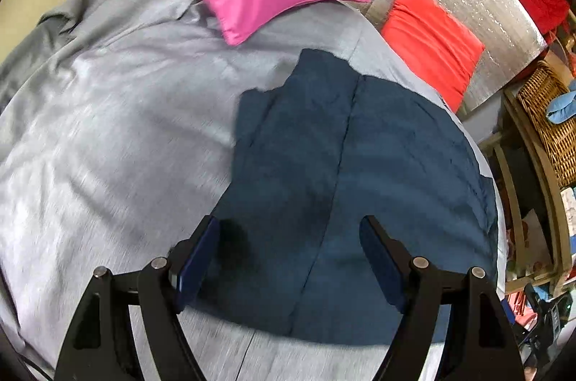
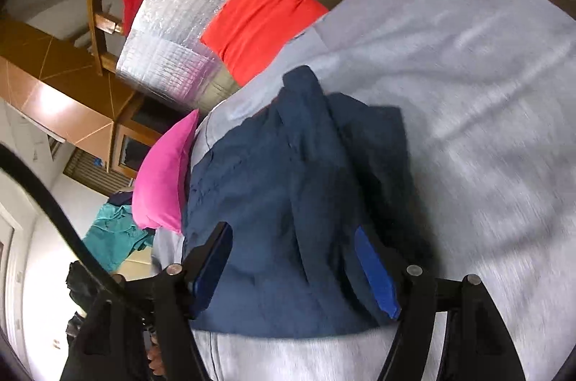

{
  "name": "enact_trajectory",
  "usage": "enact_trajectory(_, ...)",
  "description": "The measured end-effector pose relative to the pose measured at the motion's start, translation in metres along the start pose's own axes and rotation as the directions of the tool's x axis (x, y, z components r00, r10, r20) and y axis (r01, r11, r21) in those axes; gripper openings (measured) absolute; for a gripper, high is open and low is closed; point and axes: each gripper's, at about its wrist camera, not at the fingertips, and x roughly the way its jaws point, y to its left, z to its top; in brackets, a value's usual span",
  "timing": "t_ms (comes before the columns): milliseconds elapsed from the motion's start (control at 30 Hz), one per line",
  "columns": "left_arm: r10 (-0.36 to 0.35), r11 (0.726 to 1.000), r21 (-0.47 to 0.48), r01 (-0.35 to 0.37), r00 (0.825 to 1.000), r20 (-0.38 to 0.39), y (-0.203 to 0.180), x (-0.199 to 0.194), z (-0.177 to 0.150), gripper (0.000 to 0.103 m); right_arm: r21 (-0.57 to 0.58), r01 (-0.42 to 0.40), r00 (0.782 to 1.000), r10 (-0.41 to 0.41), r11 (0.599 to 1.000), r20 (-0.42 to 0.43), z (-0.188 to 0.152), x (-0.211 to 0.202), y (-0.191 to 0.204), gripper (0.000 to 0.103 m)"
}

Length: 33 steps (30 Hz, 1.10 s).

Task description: Fold large clothes

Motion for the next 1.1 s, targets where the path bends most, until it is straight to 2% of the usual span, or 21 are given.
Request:
enact_trajectory(167, 0.005, 1.0, -0.027, -0.005, 1.0, -0.012, 0.021, -0.016, -0.035, 0.08, 0.071, -0.034, 0.997, 0.039, 0.997, -0.07, -0.033, -0.014, -0.021, 0.076)
enact_trajectory(300, -0.071, 0.992, -0.112, 0.064, 0.995, -0.063, 0.037, -0.02, -0.065, 0.08, 0.141, -0.039, 0.992, 0.055, 0.989, -0.111, -0.059, -0.008, -0.032, 0.076)
enact_trajectory(433, -0.168, 0.969, -0.199, 0.144, 0.98, -0.107, 0.045, -0.012, -0.08, 0.08, 0.197, -0.051, 0.988, 0.078, 0.979, -0.132, -0.071, 0.007, -0.036, 0.077)
enact_trajectory(500, -0.222, 0.951, -0.243, 0.189, 0.968, -0.114, 0.049, -0.004, -0.079, 0.08, 0.214, -0.067, 0.988, 0.095, 0.975, -0.124, -0.073, 0.016, -0.036, 0.076)
enact_trajectory(600, -0.266, 0.92, -0.322, 0.222, 0.959, -0.098, 0.058, 0.01, -0.07, 0.08, 0.252, -0.09, 0.988, 0.118, 0.964, -0.099, -0.071, 0.032, -0.038, 0.077)
enact_trajectory(767, -0.332, 0.858, -0.425, 0.288, 0.943, -0.03, 0.066, 0.034, -0.052, 0.08, 0.326, -0.124, 0.988, 0.148, 0.937, -0.051, -0.066, 0.059, -0.041, 0.076)
enact_trajectory(933, -0.361, 0.831, -0.449, 0.328, 0.932, 0.013, 0.054, 0.046, -0.041, 0.081, 0.311, -0.164, 0.986, 0.168, 0.936, 0.012, -0.056, 0.074, -0.034, 0.081)
enact_trajectory(1100, -0.38, 0.799, -0.484, 0.356, 0.924, 0.052, 0.049, 0.06, -0.037, 0.08, 0.301, -0.183, 0.983, 0.168, 0.936, 0.074, -0.046, 0.084, -0.031, 0.081)
